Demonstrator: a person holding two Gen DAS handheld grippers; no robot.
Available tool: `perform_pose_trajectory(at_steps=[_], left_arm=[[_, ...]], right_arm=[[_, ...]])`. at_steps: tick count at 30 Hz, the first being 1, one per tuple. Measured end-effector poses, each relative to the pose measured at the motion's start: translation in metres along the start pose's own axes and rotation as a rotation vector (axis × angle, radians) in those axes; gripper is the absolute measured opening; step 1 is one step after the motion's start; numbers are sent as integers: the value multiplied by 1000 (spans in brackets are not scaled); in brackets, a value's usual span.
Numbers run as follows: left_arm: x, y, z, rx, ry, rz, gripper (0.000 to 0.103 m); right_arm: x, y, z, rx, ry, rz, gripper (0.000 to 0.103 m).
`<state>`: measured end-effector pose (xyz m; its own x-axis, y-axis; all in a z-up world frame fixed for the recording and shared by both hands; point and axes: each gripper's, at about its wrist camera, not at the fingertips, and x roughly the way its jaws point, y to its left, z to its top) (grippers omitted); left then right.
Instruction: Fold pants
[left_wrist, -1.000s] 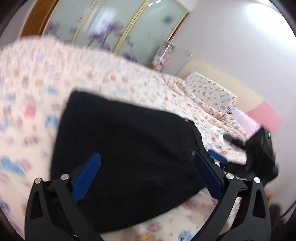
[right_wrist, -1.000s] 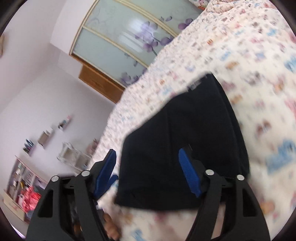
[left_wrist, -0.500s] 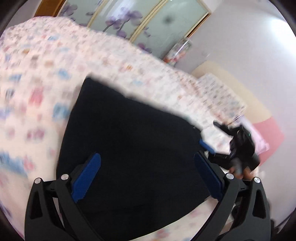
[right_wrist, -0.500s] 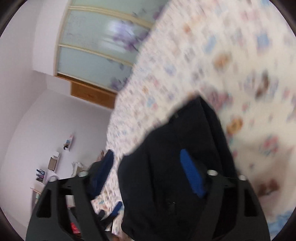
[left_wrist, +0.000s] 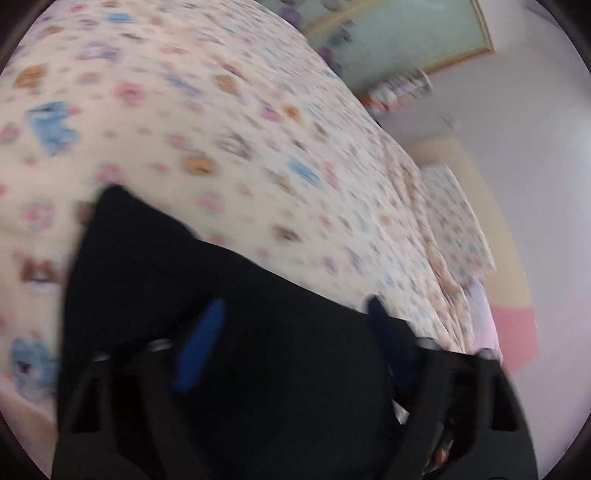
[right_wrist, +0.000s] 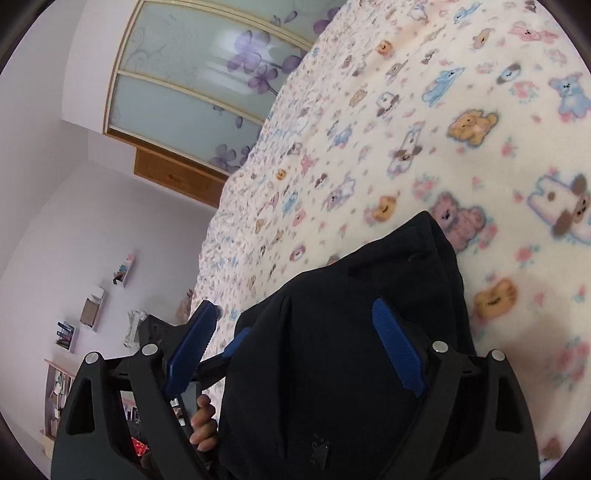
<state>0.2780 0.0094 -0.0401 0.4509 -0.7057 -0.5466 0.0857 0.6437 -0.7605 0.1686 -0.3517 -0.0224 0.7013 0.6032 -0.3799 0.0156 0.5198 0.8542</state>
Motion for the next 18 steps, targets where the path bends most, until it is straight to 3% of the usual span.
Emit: perform_pose_trajectory(at_steps=[3,6,11,14,18], left_arm=[[-6,-7,-1,26,10,2,77],[-33,-29,-11,144,14,6,101],[-91,-37,-37,284,33,5,101],[-102,-16,-45,254,126,35,101],[-99,7,-55,246,235,132,101]], right_arm=[[-3,11,-1,-50,34,-33,89],[-26,25,-3,-91,41,-21,93],[-63,26,5,-149,95,-84,97],[-66,13,4,-124,155,-106,97],[-47,5,-6,-141,255,-155,97]])
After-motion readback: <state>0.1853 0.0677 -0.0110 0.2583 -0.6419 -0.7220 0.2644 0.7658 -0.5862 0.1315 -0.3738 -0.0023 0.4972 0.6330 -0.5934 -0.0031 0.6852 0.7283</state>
